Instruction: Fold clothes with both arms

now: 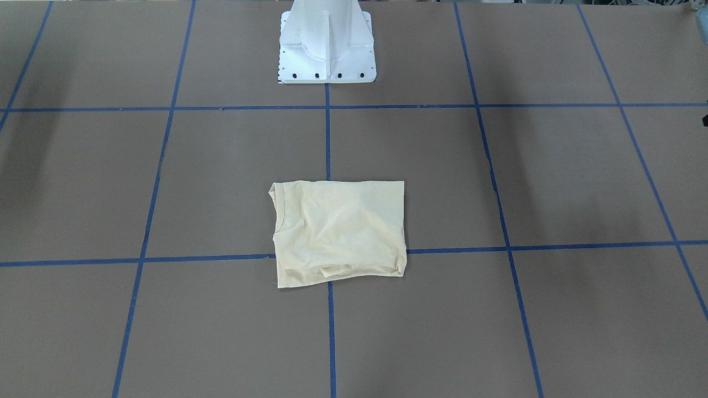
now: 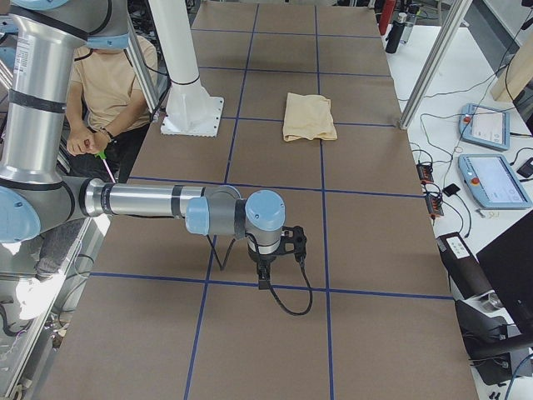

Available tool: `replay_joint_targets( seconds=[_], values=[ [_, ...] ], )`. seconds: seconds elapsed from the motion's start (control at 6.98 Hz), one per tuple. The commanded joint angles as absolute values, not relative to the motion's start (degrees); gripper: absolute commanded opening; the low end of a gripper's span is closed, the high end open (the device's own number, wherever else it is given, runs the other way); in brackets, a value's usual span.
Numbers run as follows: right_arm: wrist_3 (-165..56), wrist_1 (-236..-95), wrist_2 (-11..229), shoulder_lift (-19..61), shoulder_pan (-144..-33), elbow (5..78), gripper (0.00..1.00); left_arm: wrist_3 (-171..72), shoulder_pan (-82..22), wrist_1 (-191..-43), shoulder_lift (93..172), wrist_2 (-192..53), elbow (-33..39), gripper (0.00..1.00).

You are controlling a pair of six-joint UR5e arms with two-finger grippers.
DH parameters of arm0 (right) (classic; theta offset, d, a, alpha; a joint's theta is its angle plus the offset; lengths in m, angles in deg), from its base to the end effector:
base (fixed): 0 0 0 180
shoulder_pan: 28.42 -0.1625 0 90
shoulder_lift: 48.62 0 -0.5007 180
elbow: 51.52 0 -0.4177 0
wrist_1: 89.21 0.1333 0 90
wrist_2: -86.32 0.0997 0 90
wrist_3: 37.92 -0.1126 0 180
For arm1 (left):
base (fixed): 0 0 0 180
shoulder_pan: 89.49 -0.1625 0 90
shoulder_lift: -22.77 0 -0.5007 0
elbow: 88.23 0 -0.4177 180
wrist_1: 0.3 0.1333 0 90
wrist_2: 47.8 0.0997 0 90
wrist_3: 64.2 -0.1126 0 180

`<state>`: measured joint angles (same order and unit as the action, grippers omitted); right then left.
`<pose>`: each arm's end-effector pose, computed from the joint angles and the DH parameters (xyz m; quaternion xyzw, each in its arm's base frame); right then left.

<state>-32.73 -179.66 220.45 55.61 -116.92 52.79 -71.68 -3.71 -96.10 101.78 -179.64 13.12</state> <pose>0.0446 -0.3951 0.7287 0.0091 -0.3756 -0.0529 0.9252 -0.0264 -0.4335 0.7241 0.0603 0.3550 0.1142 0.9259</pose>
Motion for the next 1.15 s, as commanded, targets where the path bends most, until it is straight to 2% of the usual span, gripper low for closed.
replay_joint_targets(
  seconds=[0.0,1.0],
  values=[
    [-32.73,-179.65,220.44,55.62,-116.93,52.9,1.0,-71.67,-2.65,-96.01,101.7,-179.64,13.2,1.0],
    [-32.73,-179.57,220.44,55.0,-116.93,53.07,1.0,-71.85,-1.42,-96.19,101.7,-179.73,12.5,1.0]
  ],
)
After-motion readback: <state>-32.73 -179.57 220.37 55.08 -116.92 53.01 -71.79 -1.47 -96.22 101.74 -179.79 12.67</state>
